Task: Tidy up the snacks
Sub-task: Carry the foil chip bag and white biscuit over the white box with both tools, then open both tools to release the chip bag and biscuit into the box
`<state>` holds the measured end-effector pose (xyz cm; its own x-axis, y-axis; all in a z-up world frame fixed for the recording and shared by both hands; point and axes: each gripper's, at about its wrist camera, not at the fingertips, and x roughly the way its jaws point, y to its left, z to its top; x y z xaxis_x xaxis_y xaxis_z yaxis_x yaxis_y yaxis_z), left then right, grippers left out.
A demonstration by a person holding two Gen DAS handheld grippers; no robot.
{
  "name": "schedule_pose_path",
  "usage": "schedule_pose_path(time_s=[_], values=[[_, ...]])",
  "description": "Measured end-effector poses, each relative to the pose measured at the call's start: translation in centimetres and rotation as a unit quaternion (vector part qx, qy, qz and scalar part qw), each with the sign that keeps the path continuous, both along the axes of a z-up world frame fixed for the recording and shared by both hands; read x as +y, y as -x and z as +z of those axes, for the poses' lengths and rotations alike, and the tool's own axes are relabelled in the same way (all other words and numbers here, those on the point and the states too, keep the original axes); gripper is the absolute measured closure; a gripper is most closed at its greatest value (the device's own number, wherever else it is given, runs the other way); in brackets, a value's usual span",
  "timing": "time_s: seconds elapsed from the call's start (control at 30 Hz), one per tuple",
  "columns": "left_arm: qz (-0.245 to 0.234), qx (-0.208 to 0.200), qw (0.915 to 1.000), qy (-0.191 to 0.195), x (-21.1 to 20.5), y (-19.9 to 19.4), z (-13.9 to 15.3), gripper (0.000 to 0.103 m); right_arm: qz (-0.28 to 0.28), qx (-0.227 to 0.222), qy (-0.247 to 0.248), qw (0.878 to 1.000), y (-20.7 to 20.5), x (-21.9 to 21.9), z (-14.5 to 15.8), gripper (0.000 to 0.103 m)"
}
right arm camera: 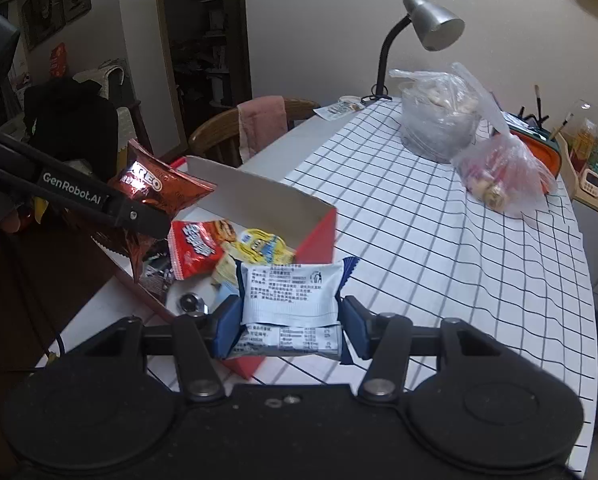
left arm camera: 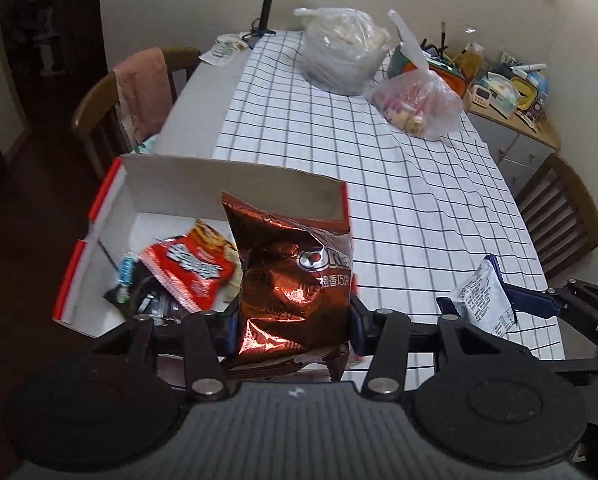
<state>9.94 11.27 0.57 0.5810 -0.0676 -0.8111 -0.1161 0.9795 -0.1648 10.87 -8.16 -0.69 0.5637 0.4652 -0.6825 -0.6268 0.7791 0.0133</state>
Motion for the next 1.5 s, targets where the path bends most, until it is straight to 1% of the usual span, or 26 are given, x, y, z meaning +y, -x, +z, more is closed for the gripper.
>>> schedule_pose_path(time_s=[0.03, 0.07, 0.2, 0.3, 0.43, 0.53, 0.57, 0.63, 0.77, 0.8, 0.83, 1.03, 1.17, 1.27, 1.33, 1.5], values=[[0.001, -0.001, 1.0, -0.002, 0.7, 0.1, 0.1, 0.055, 0.0, -0.003, 0.001, 1.0, 0.2, 1.4, 0.0, 0.049], [0.002, -0.002, 1.0, -0.004, 1.4, 0.3, 0.1, 0.055, 0.0, -0.003, 0.001, 1.0, 0.2, 1.4, 0.0, 0.049], [0.003, -0.003, 0.9999, -0.014, 4.2, 0.5, 0.1, 0.055, -0.005, -0.006, 0.005, 1.0, 0.1, 4.6, -0.4, 0.049], [0.006, 0.0, 0.9997, -0.022, 5.9, 0.3, -0.3, 0.055, -0.012, -0.004, 0.01, 1.0, -0.1, 6.1, -0.9, 0.049], [0.009, 0.01, 0.9994, -0.033, 8.1, -0.4, -1.3, 0.055, -0.019, 0.002, 0.018, 1.0, -0.8, 7.4, -1.7, 0.049], [0.01, 0.02, 0.9987, -0.045, 9.3, -1.2, -2.4, 0.055, -0.026, 0.01, 0.025, 0.999, -1.6, 8.7, -2.7, 0.049], [0.008, 0.022, 0.9986, -0.048, 9.7, -1.5, -2.8, 0.055, -0.027, 0.014, 0.033, 0.999, -2.1, 9.6, -3.5, 0.049], [0.009, 0.028, 0.9984, -0.048, 10.4, -2.2, -3.5, 0.055, -0.028, 0.015, 0.037, 0.999, -2.3, 10.1, -4.0, 0.049], [-0.002, 0.039, 0.9976, -0.057, 10.9, -3.4, -5.2, 0.055, -0.025, 0.031, 0.066, 0.997, -3.7, 12.2, -6.6, 0.049], [-0.007, 0.042, 0.9974, -0.059, 10.9, -3.7, -5.6, 0.055, -0.025, 0.031, 0.066, 0.997, -3.7, 12.2, -6.6, 0.049], [-0.012, 0.045, 0.9972, -0.06, 10.8, -3.9, -6.0, 0.055, -0.025, 0.039, 0.07, 0.996, -4.0, 12.8, -7.5, 0.049], [-0.03, 0.063, 0.9955, -0.064, 10.6, -4.7, -8.4, 0.055, -0.022, 0.058, 0.087, 0.994, -4.4, 14.2, -9.6, 0.049], [-0.04, 0.072, 0.9942, -0.069, 10.2, -4.8, -9.7, 0.055, -0.03, 0.064, 0.09, 0.993, -4.7, 14.4, -10.2, 0.049], [-0.045, 0.074, 0.9942, -0.063, 10.1, -4.8, -10.4, 0.054, -0.032, 0.061, 0.096, 0.993, -4.7, 14.5, -10.7, 0.049], [-0.046, 0.078, 0.9934, -0.07, 10.0, -4.9, -10.8, 0.054, -0.031, 0.056, 0.102, 0.993, -4.8, 14.7, -10.8, 0.048], [-0.039, 0.087, 0.9931, -0.069, 10.2, -5.0, -11.7, 0.054, -0.033, 0.053, 0.107, 0.992, -4.8, 15.0, -10.9, 0.047]])
